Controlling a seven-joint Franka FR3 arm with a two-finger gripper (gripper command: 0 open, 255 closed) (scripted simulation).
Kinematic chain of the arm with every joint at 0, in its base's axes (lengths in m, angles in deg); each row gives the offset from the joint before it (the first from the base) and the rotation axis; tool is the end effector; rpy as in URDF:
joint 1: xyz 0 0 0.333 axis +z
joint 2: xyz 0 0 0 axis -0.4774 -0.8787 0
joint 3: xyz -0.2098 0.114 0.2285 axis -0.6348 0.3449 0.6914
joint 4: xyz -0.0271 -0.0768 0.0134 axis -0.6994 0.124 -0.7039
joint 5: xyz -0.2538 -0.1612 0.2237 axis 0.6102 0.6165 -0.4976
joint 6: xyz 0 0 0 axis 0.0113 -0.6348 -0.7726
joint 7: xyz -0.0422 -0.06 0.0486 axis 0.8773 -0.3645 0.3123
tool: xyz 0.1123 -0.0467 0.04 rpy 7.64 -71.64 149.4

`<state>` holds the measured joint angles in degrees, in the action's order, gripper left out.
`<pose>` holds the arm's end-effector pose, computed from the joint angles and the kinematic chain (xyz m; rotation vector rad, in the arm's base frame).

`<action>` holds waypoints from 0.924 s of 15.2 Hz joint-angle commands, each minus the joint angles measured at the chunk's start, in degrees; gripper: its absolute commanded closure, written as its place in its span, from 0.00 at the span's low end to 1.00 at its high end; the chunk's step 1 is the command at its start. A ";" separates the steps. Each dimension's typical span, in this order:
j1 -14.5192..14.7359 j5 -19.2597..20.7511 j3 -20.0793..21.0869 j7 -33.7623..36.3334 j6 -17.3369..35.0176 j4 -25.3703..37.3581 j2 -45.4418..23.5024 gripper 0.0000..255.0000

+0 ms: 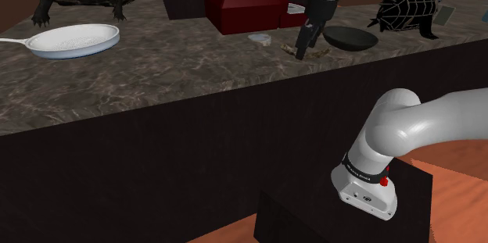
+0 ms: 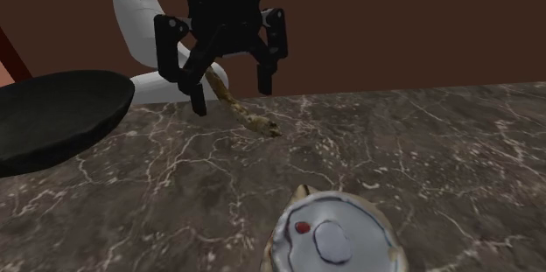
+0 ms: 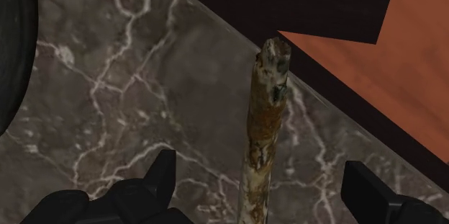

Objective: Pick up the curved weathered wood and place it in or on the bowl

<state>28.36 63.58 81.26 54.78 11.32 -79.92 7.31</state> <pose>0.2434 0.0238 0.5926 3.0598 0.1264 0.1931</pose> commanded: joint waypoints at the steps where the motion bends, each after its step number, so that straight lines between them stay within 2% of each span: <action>1: 0.00 0.02 -0.02 -0.02 0.15 -0.19 0.05 0.00; 5: 0.00 0.01 -0.02 -0.02 0.14 -0.18 0.05 0.00; 6: 0.00 0.01 -0.02 -0.02 0.14 -0.18 0.05 1.00; 14: 0.00 0.01 -0.02 -0.02 0.14 -0.18 0.05 1.00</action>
<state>28.35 63.60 81.24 54.76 11.46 -80.10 7.35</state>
